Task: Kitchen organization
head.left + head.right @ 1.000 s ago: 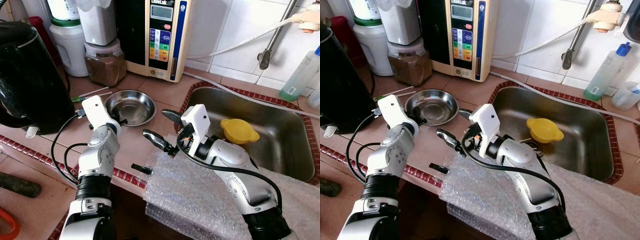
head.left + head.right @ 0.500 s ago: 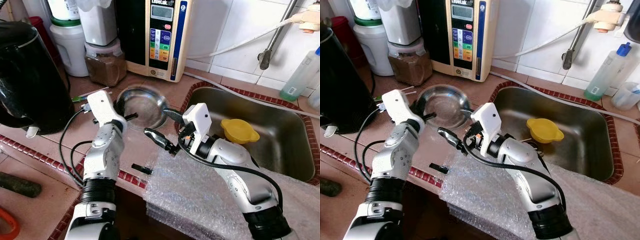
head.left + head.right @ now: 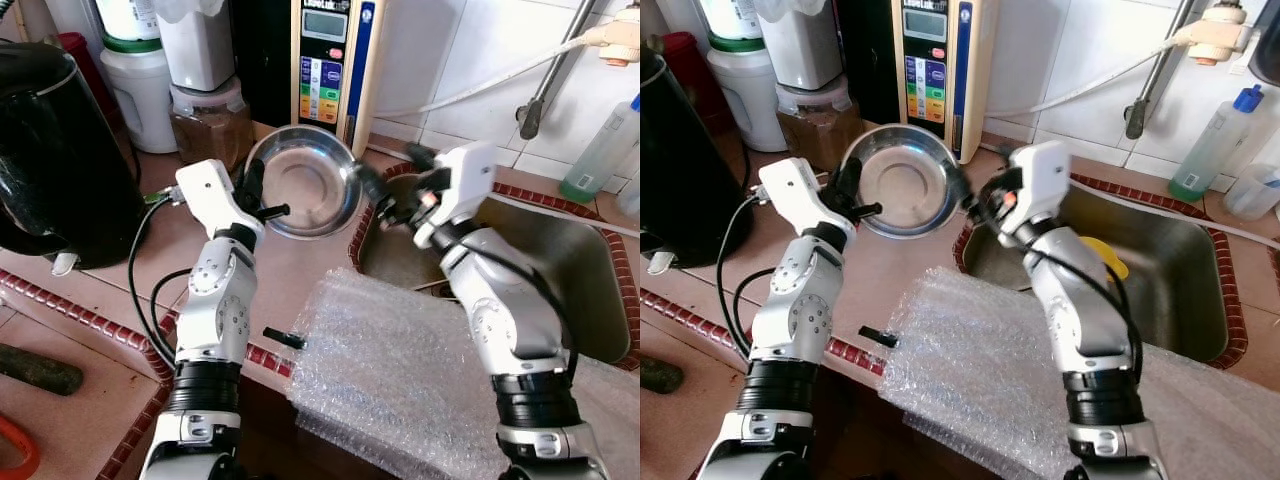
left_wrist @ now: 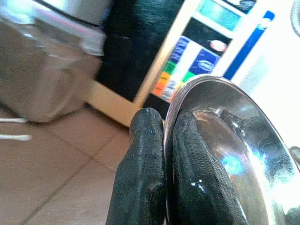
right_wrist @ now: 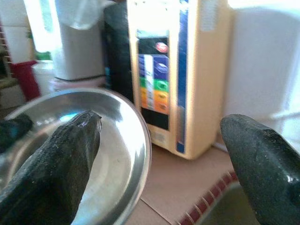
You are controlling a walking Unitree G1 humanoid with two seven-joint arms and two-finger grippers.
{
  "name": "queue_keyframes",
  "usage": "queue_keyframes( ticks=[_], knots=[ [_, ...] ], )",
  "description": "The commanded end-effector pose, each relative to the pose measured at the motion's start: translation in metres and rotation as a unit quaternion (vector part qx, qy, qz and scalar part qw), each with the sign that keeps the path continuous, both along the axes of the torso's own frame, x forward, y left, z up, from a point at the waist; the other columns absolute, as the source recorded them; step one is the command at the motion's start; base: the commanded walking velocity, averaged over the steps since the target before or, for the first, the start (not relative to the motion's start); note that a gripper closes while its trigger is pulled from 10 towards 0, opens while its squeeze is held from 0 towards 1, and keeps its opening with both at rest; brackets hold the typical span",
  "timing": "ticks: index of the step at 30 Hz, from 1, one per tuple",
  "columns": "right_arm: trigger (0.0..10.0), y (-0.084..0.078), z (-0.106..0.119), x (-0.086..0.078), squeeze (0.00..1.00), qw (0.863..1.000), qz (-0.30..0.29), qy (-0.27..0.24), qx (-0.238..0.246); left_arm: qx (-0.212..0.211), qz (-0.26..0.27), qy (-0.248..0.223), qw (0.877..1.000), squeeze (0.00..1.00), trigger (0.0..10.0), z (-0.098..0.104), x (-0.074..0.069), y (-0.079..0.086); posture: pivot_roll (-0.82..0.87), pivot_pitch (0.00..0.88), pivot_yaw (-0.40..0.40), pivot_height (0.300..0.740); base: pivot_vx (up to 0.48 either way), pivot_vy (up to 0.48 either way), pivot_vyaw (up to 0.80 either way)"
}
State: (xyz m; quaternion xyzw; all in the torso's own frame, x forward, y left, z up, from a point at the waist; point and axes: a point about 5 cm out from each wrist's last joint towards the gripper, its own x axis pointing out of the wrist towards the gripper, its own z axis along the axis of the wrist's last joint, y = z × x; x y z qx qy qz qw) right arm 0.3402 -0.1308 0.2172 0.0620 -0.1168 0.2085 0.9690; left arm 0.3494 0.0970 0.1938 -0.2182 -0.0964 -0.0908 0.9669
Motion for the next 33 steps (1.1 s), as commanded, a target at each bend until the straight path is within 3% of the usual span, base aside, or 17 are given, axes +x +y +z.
queue_keyframes(
  ticks=[1, 8, 9, 10, 11, 16, 33],
  knots=[
    [10.0, -0.002, 0.001, 0.001, 0.00, 1.000, -0.004, 0.000, 0.011, -0.003, -0.021, -0.030, 0.999, 0.00, 0.0, 0.008, -0.004, -0.007, -0.06, 0.041, -0.009, 0.740, 0.000, 0.000, 0.00],
    [10.0, 0.004, -0.004, 0.003, 0.00, 1.000, 0.004, 0.013, 0.015, -0.014, -0.063, -0.050, 0.997, 0.00, 0.0, 0.014, -0.010, -0.020, -0.06, 0.038, -0.007, 0.740, 0.000, 0.000, 0.00],
    [4.9, 0.004, -0.007, 0.005, 0.00, 1.000, -0.006, 0.022, 0.004, -0.017, -0.076, -0.059, 0.995, 0.00, 0.0, 0.017, -0.012, -0.024, -0.06, 0.036, -0.007, 0.740, 0.000, 0.000, 0.00],
    [4.9, 0.004, -0.007, 0.005, 0.00, 1.000, -0.006, 0.022, 0.004, -0.017, -0.076, -0.059, 0.995, 0.00, 0.0, 0.017, -0.012, -0.024, -0.06, 0.036, -0.007, 0.740, 0.000, 0.000, 0.00],
    [0.0, 0.004, -0.008, 0.006, 0.00, 1.000, -0.009, 0.025, 0.005, -0.018, -0.080, -0.063, 0.995, 0.00, 0.0, 0.018, -0.013, -0.025, -0.06, 0.036, -0.007, 0.740, 0.000, 0.000, 0.00],
    [0.0, -0.006, -0.013, 0.012, 0.00, 0.997, -0.045, 0.056, 0.018, -0.033, -0.108, -0.092, 0.989, 0.00, 0.0, 0.024, -0.019, -0.033, -0.06, 0.037, -0.008, 0.740, 0.000, 0.000, 0.00],
    [0.0, -0.018, -0.010, 0.017, 0.00, 0.994, -0.080, 0.067, 0.041, -0.030, -0.114, -0.088, 0.989, 0.00, 0.0, 0.021, -0.022, -0.034, -0.06, 0.043, -0.012, 0.740, 0.000, 0.000, 0.00]
  ],
)
